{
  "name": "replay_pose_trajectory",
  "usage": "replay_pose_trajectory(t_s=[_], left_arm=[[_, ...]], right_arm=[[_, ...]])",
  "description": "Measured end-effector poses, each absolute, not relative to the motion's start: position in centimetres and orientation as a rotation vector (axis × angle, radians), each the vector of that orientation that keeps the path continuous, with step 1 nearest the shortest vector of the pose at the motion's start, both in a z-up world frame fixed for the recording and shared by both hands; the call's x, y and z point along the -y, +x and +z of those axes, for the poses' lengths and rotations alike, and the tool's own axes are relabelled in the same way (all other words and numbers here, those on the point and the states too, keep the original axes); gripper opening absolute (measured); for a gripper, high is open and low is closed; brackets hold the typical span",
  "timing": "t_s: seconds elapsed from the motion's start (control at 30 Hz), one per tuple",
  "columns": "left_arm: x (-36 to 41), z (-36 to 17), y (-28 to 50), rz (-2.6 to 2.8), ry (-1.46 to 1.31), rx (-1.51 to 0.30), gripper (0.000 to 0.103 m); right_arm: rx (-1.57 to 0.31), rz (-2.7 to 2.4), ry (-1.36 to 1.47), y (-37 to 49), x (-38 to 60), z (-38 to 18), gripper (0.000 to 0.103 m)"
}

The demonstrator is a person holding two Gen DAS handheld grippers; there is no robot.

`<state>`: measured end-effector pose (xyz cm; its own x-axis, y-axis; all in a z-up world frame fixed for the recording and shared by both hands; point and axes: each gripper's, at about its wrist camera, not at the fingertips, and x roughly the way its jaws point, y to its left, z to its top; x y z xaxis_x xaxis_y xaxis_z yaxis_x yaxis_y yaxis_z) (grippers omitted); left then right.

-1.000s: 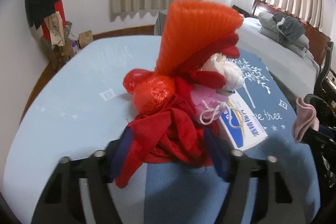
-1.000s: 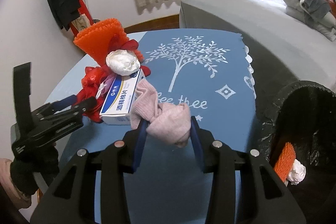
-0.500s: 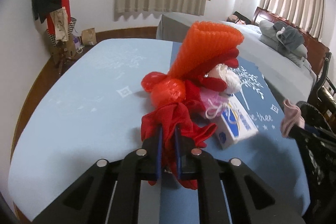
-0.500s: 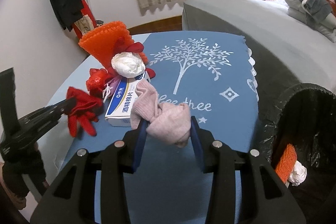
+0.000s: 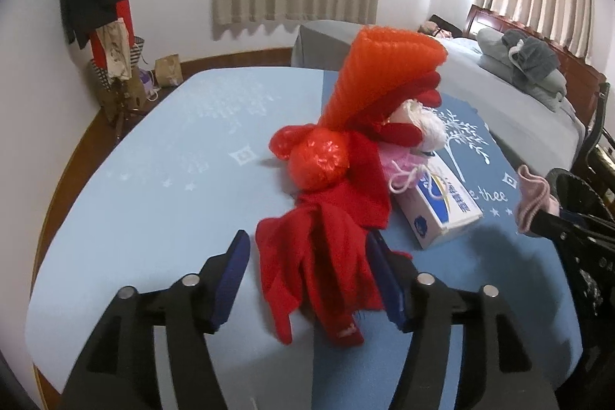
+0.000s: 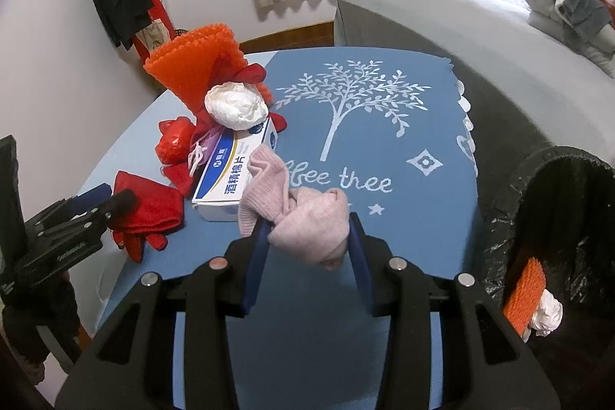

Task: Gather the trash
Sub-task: 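Grasp the red plastic bag with the left tool while the right tool holds the pink cloth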

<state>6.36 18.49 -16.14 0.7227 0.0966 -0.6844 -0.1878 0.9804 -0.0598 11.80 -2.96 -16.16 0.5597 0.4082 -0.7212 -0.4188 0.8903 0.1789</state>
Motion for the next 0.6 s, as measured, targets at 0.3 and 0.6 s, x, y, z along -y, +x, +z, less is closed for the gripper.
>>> replay_pose_trajectory(t_s=[0.3, 0.6], left_arm=[[-17.9, -18.0, 8.0, 0.141, -0.150, -0.805, 0.038], [-18.1, -15.9, 6.8, 0.133, -0.184, -0.756, 0.014]], right_arm=[[-0.841, 0.481, -0.014, 11.9, 3.3, -15.7, 0.039], [-0.816, 0.478, 0.002, 11.6, 4.0, -14.5, 0.039]])
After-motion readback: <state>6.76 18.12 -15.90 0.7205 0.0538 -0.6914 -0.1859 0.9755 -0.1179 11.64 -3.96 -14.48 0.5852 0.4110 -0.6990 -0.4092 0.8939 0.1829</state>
